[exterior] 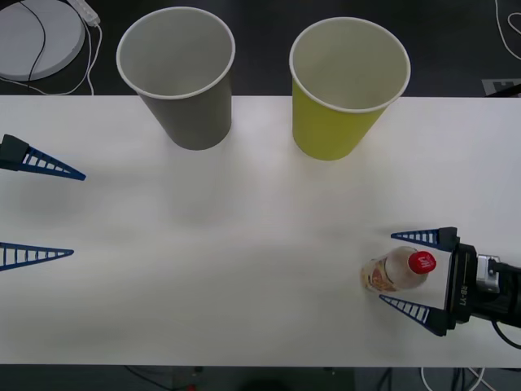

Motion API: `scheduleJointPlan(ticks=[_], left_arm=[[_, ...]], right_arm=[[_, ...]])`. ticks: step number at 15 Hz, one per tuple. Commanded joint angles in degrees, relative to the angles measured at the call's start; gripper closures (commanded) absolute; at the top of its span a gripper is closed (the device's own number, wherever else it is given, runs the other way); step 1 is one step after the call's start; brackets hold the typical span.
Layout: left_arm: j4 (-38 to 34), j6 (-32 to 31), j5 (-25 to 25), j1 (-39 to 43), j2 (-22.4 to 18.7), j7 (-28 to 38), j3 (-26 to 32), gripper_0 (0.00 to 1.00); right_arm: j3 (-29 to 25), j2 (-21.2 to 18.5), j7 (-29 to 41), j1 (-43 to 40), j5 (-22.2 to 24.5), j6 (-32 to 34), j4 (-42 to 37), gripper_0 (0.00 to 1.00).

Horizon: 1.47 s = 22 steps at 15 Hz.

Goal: Put the can into the green bin and the plastic bottle into the gray bin

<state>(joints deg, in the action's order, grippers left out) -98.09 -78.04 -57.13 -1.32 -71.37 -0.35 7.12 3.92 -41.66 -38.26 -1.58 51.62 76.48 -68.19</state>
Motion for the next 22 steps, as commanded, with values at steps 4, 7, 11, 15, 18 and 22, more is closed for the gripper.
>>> scheduleJointPlan(ticks=[4, 7, 11, 15, 18, 22], left_arm=[[0.00, -0.01, 0.00, 0.00, 0.00, 0.00, 0.00, 0.00], [0.00, -0.01, 0.00, 0.00, 0.00, 0.00, 0.00, 0.00], [0.00, -0.01, 0.00, 0.00, 0.00, 0.00, 0.00, 0.00], [0.00, -0.01, 0.00, 0.00, 0.00, 0.00, 0.00, 0.00], [0.00, -0.01, 0.00, 0.00, 0.00, 0.00, 0.00, 0.00], [0.00, -0.01, 0.00, 0.00, 0.00, 0.00, 0.00, 0.00]], right_arm=[[0.74, 0.61, 0.64, 1.05, -0.03, 0.60, -0.02, 0.00], [1.18, 0.88, 0.73, 1.23, -0.03, 0.69, -0.11, 0.00], [1.18, 0.88, 0.73, 1.23, 0.06, 0.69, -0.02, 0.00], [1.27, 0.79, 1.08, 1.23, 0.23, 0.95, -0.02, 1.00], [1.27, 0.79, 1.26, 1.23, 0.32, 0.95, -0.02, 1.00], [1.27, 0.88, 1.35, 1.23, 0.32, 0.95, -0.02, 1.00]])
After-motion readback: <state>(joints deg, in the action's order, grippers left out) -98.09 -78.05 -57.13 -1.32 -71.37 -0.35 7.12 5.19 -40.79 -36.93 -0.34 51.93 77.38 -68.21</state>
